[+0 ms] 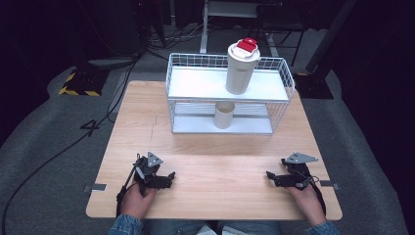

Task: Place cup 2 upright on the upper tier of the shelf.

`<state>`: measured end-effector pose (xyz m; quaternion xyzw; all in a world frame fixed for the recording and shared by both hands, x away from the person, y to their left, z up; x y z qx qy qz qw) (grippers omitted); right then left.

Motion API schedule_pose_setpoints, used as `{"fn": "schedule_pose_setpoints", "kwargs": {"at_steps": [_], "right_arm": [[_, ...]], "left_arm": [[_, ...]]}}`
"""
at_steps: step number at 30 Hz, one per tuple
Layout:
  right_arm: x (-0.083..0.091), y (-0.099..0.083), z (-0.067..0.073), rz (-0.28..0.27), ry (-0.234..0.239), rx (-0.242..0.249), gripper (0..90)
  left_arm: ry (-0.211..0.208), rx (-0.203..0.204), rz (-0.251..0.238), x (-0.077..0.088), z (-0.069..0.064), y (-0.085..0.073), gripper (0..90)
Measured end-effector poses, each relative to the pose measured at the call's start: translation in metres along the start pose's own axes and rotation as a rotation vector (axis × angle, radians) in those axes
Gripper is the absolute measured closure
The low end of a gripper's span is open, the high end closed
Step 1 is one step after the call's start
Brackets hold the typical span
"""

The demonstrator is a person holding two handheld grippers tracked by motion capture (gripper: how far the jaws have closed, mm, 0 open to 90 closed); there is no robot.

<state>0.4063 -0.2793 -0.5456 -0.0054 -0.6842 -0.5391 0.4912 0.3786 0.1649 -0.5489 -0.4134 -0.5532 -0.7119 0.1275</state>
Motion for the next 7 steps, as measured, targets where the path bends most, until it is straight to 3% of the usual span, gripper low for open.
{"fn": "schedule_pose_setpoints", "kwargs": {"at_steps": [7], "right_arm": [[-0.0001, -0.0013, -0.0008, 0.011, -0.030, -0.026, 7.1]], "left_arm": [[0.000, 0.000, 0.000, 0.0000, 0.0000, 0.0000, 8.7]]}}
Point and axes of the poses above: each handheld gripper's, and its own axes: x roughly backward along the jaws, y roughly out of its top, z roughly to its left, the point moved 6 cm from there along -x, roughly forward along the jaws, and after that the axes turned 6 degrees about y, right-handed, at the moved point
